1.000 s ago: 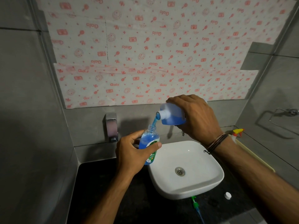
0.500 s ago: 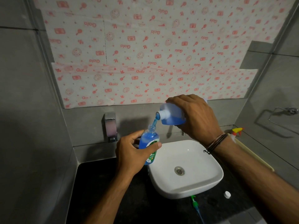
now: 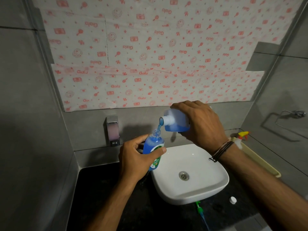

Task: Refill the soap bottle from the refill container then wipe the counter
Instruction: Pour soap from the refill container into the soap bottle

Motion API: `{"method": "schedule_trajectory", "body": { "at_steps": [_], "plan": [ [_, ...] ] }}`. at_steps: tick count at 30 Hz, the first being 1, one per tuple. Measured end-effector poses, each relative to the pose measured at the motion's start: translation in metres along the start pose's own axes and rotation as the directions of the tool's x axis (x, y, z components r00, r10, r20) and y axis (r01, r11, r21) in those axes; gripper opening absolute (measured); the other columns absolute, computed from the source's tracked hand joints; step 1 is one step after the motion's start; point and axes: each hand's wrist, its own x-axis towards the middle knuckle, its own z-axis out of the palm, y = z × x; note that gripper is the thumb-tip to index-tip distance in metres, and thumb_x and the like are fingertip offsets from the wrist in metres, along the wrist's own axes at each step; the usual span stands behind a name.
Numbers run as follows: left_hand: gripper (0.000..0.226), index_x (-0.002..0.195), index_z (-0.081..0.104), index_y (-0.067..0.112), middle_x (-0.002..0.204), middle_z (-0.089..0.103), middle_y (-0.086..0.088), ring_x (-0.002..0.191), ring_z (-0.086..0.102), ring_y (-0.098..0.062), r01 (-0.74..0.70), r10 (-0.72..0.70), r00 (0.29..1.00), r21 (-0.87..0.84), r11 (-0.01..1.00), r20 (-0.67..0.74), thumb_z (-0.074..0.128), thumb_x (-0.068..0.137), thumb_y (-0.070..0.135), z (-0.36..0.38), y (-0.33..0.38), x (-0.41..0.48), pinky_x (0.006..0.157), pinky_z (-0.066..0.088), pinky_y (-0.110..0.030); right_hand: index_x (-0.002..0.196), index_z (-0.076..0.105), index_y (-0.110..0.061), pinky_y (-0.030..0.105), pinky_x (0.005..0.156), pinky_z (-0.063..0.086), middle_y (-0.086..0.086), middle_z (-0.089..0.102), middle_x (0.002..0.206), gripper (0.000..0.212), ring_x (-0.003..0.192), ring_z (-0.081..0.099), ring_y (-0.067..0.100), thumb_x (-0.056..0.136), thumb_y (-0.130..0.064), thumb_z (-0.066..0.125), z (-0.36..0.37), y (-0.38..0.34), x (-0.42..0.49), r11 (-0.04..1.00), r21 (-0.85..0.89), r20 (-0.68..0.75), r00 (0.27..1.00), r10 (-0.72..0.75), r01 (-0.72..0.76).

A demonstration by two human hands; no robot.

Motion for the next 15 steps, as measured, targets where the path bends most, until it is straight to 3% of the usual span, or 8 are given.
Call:
{"method": "schedule_trajectory", "body": {
  "at_steps": [4,7,12,15],
  "plan": [
    [0.044,0.102,0.077,0.045,0.094,0.080,0.020,0.083,0.078,-0.009,-0.035,0.035,0.999,-0.008,0.999,0.028,0.094,0.062,0.050,0.004,-0.001,-0.004,0.068,0.067,-0.039,0.129,0.058,-0.032,0.036,0.075,0.054,-0.005,0.070,0.118,0.080,0.098,0.066,0.026,0.056,-0.034,0.092,0.009,-0.004,-0.016,0.993,0.078,0.036,0.996,0.084,-0.087],
    [0.041,0.098,0.077,0.046,0.091,0.080,0.019,0.080,0.078,-0.006,-0.047,0.049,0.997,-0.020,0.999,0.057,0.095,0.061,0.045,0.009,-0.006,-0.012,0.067,0.067,-0.036,0.125,0.057,-0.036,0.027,0.068,0.051,-0.010,0.070,0.111,0.082,0.092,0.068,0.019,0.050,-0.046,0.091,0.022,-0.007,-0.038,0.940,0.225,0.075,0.966,0.246,-0.256],
    [0.049,0.104,0.078,0.040,0.097,0.080,0.019,0.087,0.077,-0.005,0.008,-0.003,0.994,-0.044,0.999,0.109,0.097,0.059,0.039,0.026,-0.033,-0.041,0.070,0.064,-0.026,0.118,0.062,-0.031,0.033,0.072,0.057,-0.012,0.069,0.102,0.084,0.086,0.065,0.013,0.044,-0.049,0.098,0.058,0.003,-0.108,0.661,0.490,0.214,0.814,0.540,-0.568],
    [0.048,0.102,0.079,0.038,0.098,0.080,0.019,0.088,0.078,-0.006,0.035,-0.027,0.990,-0.060,0.998,0.139,0.100,0.060,0.027,0.040,-0.052,-0.062,0.071,0.064,-0.024,0.113,0.061,-0.037,0.023,0.072,0.057,-0.023,0.065,0.104,0.080,0.095,0.062,0.000,0.042,-0.052,0.095,0.084,0.016,-0.166,0.455,0.562,0.262,0.670,0.694,-0.691]
  ]
}}
